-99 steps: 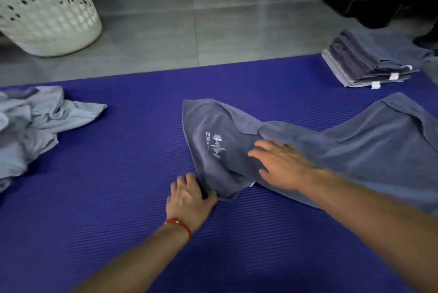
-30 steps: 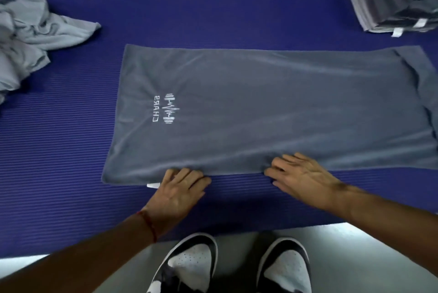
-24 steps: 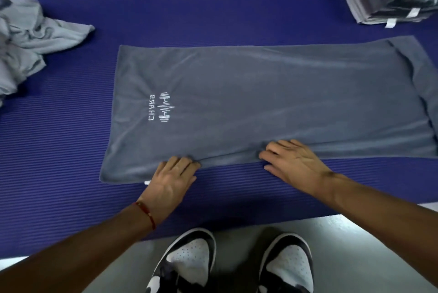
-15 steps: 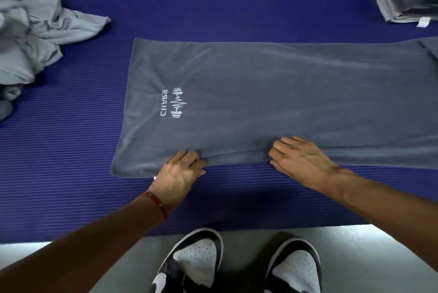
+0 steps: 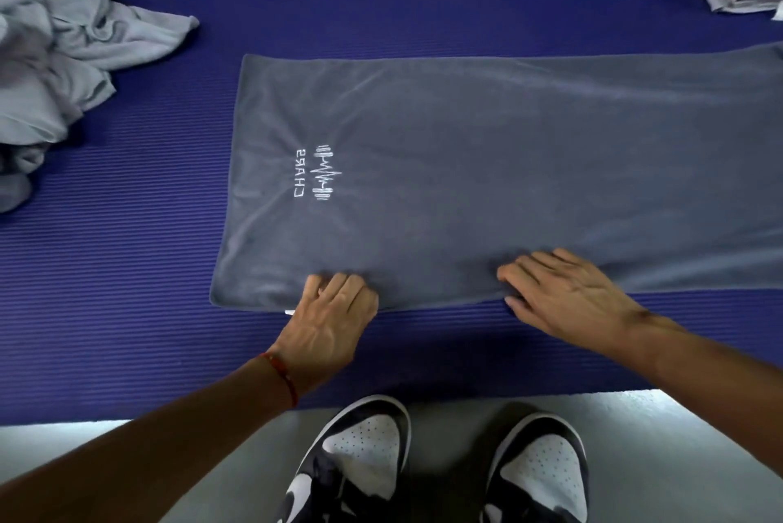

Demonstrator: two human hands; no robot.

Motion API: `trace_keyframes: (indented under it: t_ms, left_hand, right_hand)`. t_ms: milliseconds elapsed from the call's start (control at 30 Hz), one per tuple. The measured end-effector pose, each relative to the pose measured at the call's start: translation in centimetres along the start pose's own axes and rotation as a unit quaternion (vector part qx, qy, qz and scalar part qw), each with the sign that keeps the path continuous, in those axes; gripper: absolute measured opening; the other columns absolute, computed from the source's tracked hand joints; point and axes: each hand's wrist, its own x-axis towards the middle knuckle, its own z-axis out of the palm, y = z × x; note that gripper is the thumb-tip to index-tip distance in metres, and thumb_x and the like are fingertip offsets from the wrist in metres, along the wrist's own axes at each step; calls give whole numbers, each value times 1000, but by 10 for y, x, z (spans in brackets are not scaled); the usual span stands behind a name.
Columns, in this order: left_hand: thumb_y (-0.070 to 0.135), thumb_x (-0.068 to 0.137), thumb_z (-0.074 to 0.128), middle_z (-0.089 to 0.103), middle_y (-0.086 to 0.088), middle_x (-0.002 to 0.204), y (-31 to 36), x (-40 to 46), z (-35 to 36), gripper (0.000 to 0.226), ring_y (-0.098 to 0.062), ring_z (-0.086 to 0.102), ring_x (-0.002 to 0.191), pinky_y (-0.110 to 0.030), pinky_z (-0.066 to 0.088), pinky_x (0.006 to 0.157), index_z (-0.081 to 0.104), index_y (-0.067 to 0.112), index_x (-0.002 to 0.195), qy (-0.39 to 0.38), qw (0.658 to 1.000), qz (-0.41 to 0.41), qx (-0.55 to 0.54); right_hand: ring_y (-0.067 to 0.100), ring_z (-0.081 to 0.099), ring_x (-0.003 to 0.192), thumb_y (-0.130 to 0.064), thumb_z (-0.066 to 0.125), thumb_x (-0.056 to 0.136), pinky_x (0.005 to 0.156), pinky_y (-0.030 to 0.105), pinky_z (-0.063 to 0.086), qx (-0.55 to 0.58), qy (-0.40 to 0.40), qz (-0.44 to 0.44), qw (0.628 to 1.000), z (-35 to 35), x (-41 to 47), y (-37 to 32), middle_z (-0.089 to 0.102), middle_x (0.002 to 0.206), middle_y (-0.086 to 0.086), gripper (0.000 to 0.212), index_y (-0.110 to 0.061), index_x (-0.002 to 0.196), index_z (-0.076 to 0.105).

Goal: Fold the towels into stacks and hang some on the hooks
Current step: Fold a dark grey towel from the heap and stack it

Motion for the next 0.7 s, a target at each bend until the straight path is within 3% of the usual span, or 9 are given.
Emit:
trace_keyframes:
  t_ms: [133, 267, 433, 600, 700]
  left_hand:
    - [33, 98, 51, 60, 0, 101, -2, -19, 6, 23, -26, 57, 88, -43, 46, 73, 66, 19, 108, 1, 999, -51, -2]
    - [40, 97, 50, 62, -1, 104, -15, -24, 1, 32, -26, 58, 90, -43, 47, 72, 67, 19, 113, -9, 997, -76, 26]
    - [38, 101, 48, 63, -3, 108, -45, -43, -9, 30, -29, 60, 91, -45, 48, 71, 67, 20, 115, -30, 995, -74, 64]
    - [25, 97, 52, 66, -4, 104, -50, -47, -20, 21, -30, 62, 90, -46, 47, 73, 69, 17, 108, -33, 991, -74, 106]
    - [15, 84, 59, 61, -5, 87, -44, -36, -24, 10, -31, 59, 81, -45, 43, 71, 64, 15, 92, -32, 990, -89, 106]
  right_hand:
    - [26, 58, 75, -24, 63, 82, 68, 39, 49, -18, -18, -46, 999, -2, 10, -13, 54, 83, 2, 16, -17, 96, 63]
    - [26, 56, 73, -8, 78, 67, 63, 39, 50, -2, -9, -65, 998, -4, 28, -31, 52, 84, 3, 34, -17, 93, 59]
    - [24, 52, 71, 0, 89, 44, 52, 36, 44, -12, -41, -50, 998, -2, 45, -51, 48, 86, 3, 63, -16, 92, 51]
    - [24, 52, 57, -12, 91, 56, 42, 32, 33, -4, -35, -15, 999, -3, 61, -61, 50, 75, 4, 45, -13, 82, 54]
    - [22, 52, 54, -13, 95, 49, 43, 29, 25, -25, -59, -29, 998, 0, 65, -61, 50, 73, 1, 52, -16, 82, 55]
